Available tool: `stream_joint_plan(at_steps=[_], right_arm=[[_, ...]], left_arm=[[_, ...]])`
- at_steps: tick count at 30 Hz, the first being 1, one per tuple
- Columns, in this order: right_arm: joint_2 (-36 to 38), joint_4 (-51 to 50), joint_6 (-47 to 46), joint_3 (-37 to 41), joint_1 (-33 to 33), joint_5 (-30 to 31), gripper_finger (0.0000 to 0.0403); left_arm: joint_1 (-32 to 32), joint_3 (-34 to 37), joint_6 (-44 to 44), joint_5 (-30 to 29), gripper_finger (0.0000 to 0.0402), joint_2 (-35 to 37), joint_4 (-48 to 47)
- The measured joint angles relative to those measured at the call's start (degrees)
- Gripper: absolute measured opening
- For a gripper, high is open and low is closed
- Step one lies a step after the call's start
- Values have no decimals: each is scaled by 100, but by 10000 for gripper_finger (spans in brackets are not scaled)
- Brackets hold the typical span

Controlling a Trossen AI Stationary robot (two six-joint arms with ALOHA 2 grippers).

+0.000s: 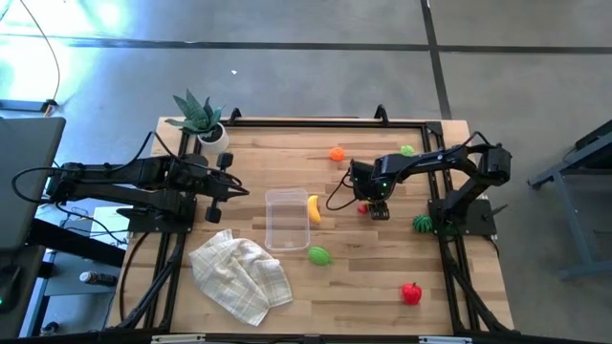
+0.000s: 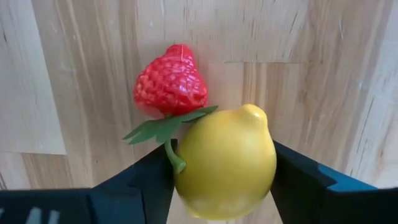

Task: Pick and placing Produce into tupperware
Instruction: Put the yellow lemon into the transparent bin

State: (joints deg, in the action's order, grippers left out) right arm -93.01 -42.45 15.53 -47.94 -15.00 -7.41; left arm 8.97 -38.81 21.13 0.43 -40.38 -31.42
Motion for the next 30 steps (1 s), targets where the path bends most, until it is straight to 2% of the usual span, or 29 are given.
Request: stream_joint_plan(at_steps=[23,30], right_arm=[[98,-340,-2,1,2,65,204],[292,-814,2,-440,-72,368,204]], left_arm=[[1,0,1,0,3,0,0],[2,0,0,0,3,0,0]])
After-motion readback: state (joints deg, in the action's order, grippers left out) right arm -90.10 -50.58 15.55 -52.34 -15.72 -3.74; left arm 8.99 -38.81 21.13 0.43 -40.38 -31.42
